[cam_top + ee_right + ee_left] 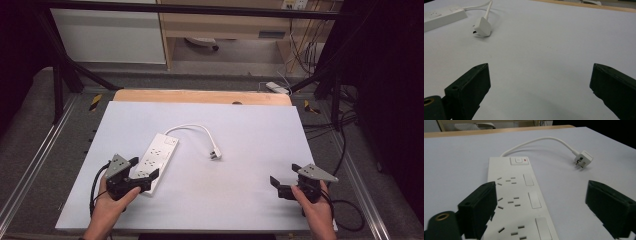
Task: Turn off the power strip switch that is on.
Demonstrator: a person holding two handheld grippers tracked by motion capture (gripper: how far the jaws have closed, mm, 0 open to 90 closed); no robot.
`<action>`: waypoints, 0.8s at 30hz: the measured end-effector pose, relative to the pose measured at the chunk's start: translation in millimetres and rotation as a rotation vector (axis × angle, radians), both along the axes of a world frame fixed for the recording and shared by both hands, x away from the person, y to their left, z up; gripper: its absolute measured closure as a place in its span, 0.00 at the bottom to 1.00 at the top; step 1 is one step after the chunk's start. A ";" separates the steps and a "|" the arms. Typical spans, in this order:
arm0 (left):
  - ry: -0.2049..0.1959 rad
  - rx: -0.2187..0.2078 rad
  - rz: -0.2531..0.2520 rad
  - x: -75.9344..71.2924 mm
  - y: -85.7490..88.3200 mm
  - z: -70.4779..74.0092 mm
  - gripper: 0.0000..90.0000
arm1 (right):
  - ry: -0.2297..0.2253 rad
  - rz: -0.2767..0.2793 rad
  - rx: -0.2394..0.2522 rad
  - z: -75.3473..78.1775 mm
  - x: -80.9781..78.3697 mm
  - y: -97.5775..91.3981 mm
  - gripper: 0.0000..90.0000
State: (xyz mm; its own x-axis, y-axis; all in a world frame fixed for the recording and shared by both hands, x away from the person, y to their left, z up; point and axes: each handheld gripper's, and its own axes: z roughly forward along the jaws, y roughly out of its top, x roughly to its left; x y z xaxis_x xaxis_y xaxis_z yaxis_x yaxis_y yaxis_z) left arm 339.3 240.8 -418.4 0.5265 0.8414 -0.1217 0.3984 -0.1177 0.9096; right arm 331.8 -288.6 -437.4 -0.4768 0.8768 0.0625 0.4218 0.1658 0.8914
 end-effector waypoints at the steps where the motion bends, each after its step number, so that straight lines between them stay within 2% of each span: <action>1: -0.008 -0.006 0.003 -0.3 0.9 0.8 0.07 | -0.001 0.001 -0.002 -0.1 0.0 -0.2 0.04; 10: -0.066 -0.056 0.036 -4.1 8.9 7.8 0.07 | -0.003 0.001 -0.001 0.1 0.1 -0.3 0.04; 14: -0.116 -0.068 0.053 -8.6 16.9 15.5 0.09 | -0.004 0.001 0.000 0.3 -0.1 -0.4 0.04; 24: -0.143 -0.108 0.091 -22.2 34.7 36.0 0.06 | -0.003 -0.003 0.004 0.7 -0.4 -0.8 0.04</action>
State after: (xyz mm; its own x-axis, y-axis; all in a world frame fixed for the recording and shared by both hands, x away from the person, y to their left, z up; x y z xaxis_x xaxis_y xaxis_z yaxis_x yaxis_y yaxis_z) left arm 317.1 275.5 -382.3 0.4677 0.8722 -0.1436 0.2689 0.0144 0.9631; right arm 331.4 -289.4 -436.7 -0.4745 0.8779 0.0647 0.4196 0.1610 0.8933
